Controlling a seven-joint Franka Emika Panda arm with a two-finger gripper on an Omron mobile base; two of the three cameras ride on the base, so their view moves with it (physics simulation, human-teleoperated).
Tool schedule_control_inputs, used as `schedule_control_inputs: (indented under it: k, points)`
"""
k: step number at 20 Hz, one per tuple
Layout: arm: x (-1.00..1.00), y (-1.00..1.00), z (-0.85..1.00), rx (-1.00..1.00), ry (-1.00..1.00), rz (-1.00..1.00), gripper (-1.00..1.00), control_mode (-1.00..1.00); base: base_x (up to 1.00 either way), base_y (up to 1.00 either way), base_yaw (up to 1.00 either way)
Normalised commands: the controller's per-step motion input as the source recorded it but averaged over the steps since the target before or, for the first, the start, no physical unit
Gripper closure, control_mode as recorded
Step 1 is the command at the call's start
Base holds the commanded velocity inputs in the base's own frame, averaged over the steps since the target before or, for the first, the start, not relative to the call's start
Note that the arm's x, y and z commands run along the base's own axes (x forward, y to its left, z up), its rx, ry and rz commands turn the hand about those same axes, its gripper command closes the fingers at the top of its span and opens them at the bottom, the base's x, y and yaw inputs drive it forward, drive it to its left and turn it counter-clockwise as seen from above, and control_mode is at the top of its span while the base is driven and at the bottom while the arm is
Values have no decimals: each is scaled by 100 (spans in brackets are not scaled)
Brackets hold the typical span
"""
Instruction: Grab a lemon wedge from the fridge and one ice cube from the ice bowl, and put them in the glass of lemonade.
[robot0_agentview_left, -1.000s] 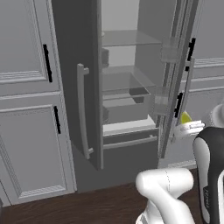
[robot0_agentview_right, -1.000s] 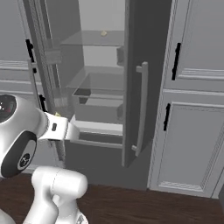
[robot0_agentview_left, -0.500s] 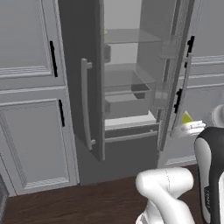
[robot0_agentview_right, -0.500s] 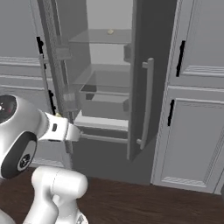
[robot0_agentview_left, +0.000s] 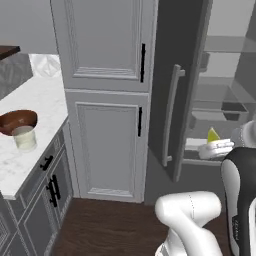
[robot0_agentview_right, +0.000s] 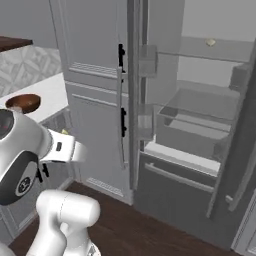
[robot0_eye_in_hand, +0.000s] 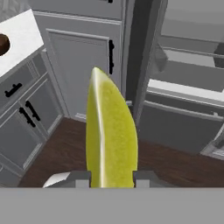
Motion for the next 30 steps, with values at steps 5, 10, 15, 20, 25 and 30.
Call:
schedule_control_inputs:
  k: [5, 10, 15, 20, 25, 30]
  points:
    - [0, 0, 0, 0, 0, 0, 100, 100, 95, 15, 41]
    - [0, 0, 0, 0, 0, 0, 100, 100, 81, 18, 32]
    - [0, 0, 0, 0, 0, 0, 100, 100, 41, 48, 33]
    - [0, 0, 0, 0, 0, 0, 100, 100, 38, 45, 31]
    - [0, 0, 0, 0, 0, 0, 100, 100, 68, 3, 27]
    - [0, 0, 0, 0, 0, 0, 100, 100, 69, 16, 25]
